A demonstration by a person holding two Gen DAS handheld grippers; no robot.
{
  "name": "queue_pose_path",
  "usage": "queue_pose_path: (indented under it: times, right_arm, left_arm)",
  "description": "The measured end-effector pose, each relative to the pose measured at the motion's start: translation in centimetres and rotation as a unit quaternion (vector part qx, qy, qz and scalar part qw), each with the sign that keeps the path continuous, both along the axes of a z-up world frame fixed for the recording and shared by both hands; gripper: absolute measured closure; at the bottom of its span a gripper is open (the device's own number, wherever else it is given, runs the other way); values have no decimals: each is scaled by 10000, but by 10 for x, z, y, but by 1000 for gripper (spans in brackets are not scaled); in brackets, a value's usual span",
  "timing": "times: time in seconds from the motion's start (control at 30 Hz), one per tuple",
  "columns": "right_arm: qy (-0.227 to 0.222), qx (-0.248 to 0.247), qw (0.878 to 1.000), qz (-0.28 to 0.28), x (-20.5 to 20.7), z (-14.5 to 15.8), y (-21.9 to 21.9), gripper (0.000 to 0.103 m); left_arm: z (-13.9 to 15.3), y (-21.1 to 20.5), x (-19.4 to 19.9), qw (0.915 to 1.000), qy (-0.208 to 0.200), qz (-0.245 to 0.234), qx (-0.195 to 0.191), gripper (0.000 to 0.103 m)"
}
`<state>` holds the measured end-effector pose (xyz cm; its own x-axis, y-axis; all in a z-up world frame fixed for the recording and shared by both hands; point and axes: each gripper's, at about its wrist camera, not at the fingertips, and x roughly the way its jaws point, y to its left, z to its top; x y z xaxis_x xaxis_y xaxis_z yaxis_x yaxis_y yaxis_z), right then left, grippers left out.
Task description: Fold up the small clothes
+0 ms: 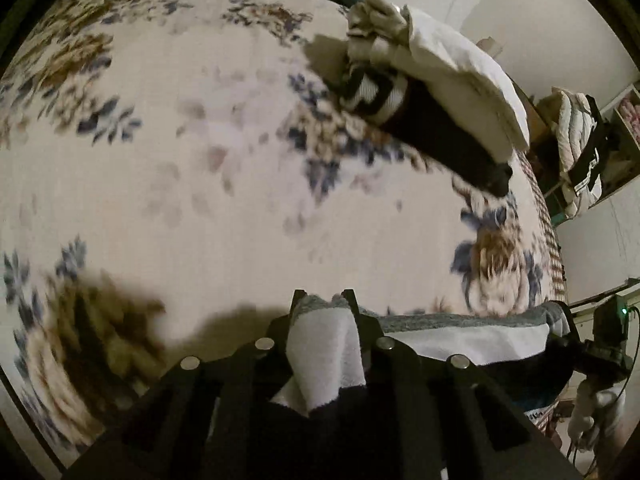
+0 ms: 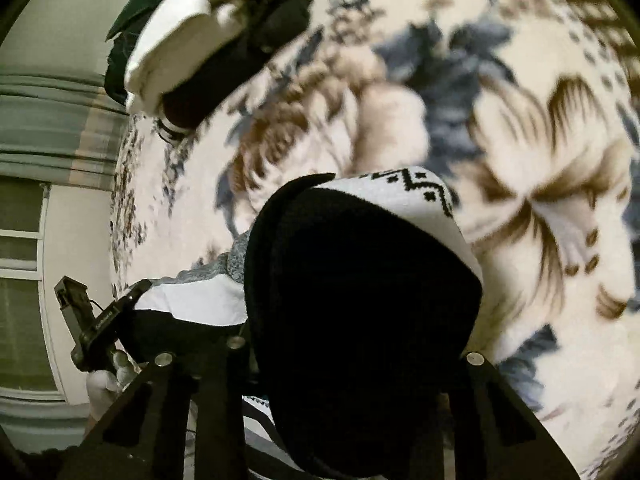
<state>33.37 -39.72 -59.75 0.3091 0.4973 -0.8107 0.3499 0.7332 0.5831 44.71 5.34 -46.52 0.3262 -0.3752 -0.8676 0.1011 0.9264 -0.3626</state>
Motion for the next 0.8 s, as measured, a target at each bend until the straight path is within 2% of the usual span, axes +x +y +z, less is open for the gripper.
queue_pose_path:
  times: [0.13, 0.23, 0.27, 0.3, 0.37, 0.4, 0.43, 0.47, 0.5, 0.57, 0.67, 0.73, 0.8]
  right_arm:
    - [-196, -83, 9997, -100, 36, 18, -7, 68]
    - [-245, -181, 9994, -190, 77, 17, -12, 68]
    - [-137, -132, 9997, -178, 86, 10, -13, 68]
    - [241, -88, 9995, -207, 97, -9, -15, 64]
    - [693, -27, 9972, -282, 101, -29, -19, 50]
    - [742, 63, 9967, -335, 99, -31, -22, 35]
    - [683, 90, 9965, -464, 90, -26, -27, 29]
    - [551, 51, 9968, -570, 81, -18, -31, 27]
    - [474, -38, 9966, -669, 71, -8, -36, 24]
    - [343, -360, 9947, -903, 50, 11, -44, 24]
    - [132, -737, 9923, -985, 30, 33, -53, 24]
    - [-60, -993, 9917, -820, 34, 45, -49, 24]
    - [-162, -1340, 9904, -282, 54, 49, -34, 20]
  left_arm:
    - [8, -5, 44, 9999, -100, 20, -12, 91]
    - [-2, -8, 84, 9999, -108, 93, 95, 91]
    - [-11, -5, 97, 9997, -19, 193, 132, 91]
    - [-19, 1, 105, 9994, 184, 287, 104, 91]
    - [-33, 12, 112, 9972, 588, 450, -139, 90]
    - [-32, 18, 108, 9964, 640, 515, -232, 89]
    - [-26, 22, 99, 9966, 563, 513, -326, 85]
    - [-21, 26, 90, 9969, 509, 491, -354, 69]
    - [-15, 29, 77, 9973, 461, 461, -348, 47]
    - [-6, 34, 54, 9977, 372, 438, -369, 30]
    - [1, 38, 23, 9982, 330, 492, -118, 29]
    - [3, 38, 5, 9982, 270, 534, 83, 29]
    - [4, 36, -7, 9981, 218, 565, 139, 29]
